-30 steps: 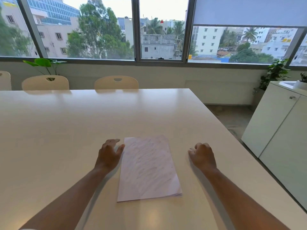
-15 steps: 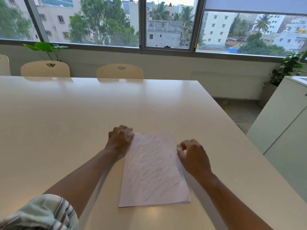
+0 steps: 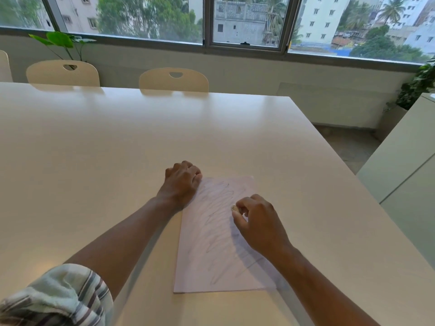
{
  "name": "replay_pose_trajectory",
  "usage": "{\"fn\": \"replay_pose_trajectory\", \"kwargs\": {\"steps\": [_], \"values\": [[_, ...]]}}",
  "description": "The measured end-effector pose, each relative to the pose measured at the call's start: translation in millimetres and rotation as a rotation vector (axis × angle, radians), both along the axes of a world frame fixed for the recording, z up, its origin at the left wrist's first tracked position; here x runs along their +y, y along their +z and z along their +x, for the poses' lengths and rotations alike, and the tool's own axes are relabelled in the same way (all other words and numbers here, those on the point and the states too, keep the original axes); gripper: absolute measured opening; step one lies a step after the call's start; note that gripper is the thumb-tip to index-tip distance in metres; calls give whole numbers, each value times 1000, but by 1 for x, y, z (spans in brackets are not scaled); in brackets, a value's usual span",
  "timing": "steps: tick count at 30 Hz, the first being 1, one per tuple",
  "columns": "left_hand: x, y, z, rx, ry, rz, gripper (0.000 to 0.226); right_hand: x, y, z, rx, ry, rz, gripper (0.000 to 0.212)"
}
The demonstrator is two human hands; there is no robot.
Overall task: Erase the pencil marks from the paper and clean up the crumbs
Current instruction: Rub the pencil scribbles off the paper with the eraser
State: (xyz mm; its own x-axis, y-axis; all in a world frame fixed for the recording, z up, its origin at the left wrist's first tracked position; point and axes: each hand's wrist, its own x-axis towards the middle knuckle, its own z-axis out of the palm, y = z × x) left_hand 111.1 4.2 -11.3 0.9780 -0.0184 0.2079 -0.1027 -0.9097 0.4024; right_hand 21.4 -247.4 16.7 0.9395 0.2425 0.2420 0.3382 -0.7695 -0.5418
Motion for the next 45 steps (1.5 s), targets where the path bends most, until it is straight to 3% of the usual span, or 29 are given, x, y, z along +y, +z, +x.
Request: {"fn": "replay_pose_trajectory", "kwargs": {"steps": [12, 18, 26, 33, 41, 45], "values": [[-13, -12, -50, -62, -21, -11, 30, -20, -16, -70, 35, 45, 77, 8], [-8, 2, -91, -18, 48, -357, 62, -22, -20, -82, -32, 49, 107, 13], [18, 9, -240, 208, -263, -164, 85, 3, -22, -115, 0, 185, 34, 15], [7, 12, -253, 341, -312, 178, 106, 15, -26, -127, 10, 211, -33, 17], [5, 18, -252, 404, -328, 168, 108, 21, -26, -129, 58, 146, -47, 23], [6, 18, -253, 405, -322, 155, 107, 24, -24, -129, 75, 99, -50, 15]]}}
